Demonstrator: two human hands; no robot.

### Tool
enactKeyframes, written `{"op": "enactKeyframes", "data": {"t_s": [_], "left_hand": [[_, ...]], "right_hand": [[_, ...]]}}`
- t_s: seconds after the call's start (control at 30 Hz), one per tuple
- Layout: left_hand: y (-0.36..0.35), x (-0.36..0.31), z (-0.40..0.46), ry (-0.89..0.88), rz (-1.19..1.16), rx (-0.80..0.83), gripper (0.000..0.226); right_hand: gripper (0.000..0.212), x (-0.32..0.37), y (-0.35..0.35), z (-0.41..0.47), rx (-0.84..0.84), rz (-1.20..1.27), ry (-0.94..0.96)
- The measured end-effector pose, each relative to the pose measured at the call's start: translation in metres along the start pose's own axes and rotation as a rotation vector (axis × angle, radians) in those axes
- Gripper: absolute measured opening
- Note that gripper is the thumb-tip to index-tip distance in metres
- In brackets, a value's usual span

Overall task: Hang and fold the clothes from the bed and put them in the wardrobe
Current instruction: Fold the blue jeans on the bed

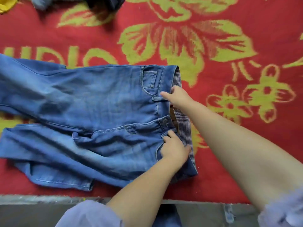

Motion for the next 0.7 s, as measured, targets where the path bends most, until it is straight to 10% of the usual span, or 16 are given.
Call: {"op": "enactKeyframes", "data": {"t_s": [0.27,0.5,0.6,0.7], "left_hand": [[0.031,0.004,-0.047,-0.303,-0.255,-0.208,0.028],[-0.048,0.001,-0.022,-0.014,0.084,0.113,0.101],[-0.047,-0.005,-0.020,-0.033,0.233,0.055,0.093],[-0.034,-0.014,-0.031,-0.104,0.171,0.072,0.087]], "right_hand": [[0.028,-0.007,0.026,-0.014,-0.303,-0.068,0.045],[0.035,-0.025,0.018,0.000,-0.203,0.008,-0.052],[0.005,-0.029,0.020,-0.003,-0.134,0.035,-0.038],[0.042,-0.028,0.043,-0.016,-0.203,-0.021,0.025]]}}
Point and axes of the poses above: each hand's wrist, its own z-axis towards the middle knuckle, its own y-axis out of the back of the hand, x = y × z, the point moved 7 cm from there along z, towards the middle knuckle, and after that the axes turned 3 degrees about z, right-handed, at the moved point
